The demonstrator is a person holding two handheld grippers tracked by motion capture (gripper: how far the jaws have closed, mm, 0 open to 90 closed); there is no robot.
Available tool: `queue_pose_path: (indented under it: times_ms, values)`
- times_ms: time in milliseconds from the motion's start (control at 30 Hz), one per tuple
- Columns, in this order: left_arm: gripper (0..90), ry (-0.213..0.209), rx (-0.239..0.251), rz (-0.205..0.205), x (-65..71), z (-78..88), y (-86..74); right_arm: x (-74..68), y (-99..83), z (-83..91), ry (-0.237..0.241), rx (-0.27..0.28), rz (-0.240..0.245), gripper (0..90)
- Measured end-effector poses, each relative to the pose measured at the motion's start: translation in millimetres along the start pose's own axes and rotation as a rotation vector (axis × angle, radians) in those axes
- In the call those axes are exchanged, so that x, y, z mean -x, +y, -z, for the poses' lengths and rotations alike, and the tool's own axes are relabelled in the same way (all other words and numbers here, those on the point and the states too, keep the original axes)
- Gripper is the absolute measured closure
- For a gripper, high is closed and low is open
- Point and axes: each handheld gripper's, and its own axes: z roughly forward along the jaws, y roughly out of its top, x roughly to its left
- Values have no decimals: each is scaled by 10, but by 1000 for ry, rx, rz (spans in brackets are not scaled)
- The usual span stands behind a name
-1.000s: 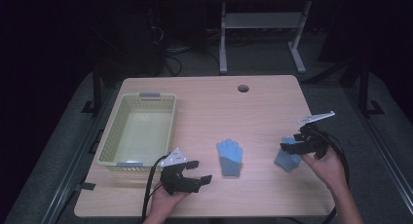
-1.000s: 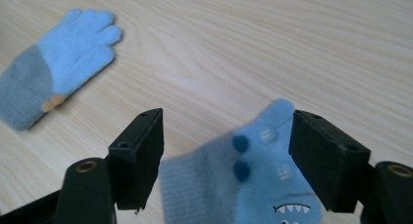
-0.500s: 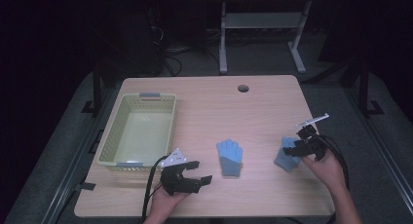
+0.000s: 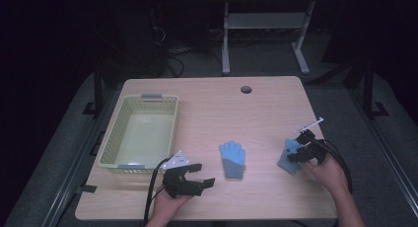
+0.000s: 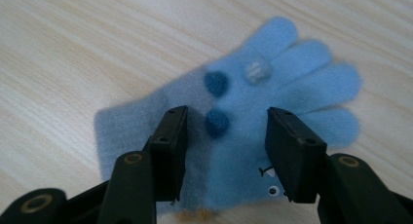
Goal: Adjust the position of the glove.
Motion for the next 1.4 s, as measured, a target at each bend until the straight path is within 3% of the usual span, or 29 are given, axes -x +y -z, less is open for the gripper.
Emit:
queue_pose_path:
  times_ms: [133,400,633,667,967,1100,1400]
  values:
    - [217,0,1,1,2,-1,1,-32,12,-12,-23,-8,18,530]
    - [218,-2,0,0,19,-12,-5,-12,12,-10,-9,-6,11,614]
    - [220,5,5,2,16,-4,-2,-22,17,-5,-14,-8,15,725]
    - [220,6,6,-1,16,-2,-1,-29,20,-10,-19,-3,33,752]
    - [220,10,13,3,23,2,-4,-25,18,0,-15,-6,25,805]
    - [221,18,11,2,4,20,0,-54,13,43,-40,19,49,815]
    - [220,15,18,9,12,5,-7,-95,6,245,5,86,46,815]
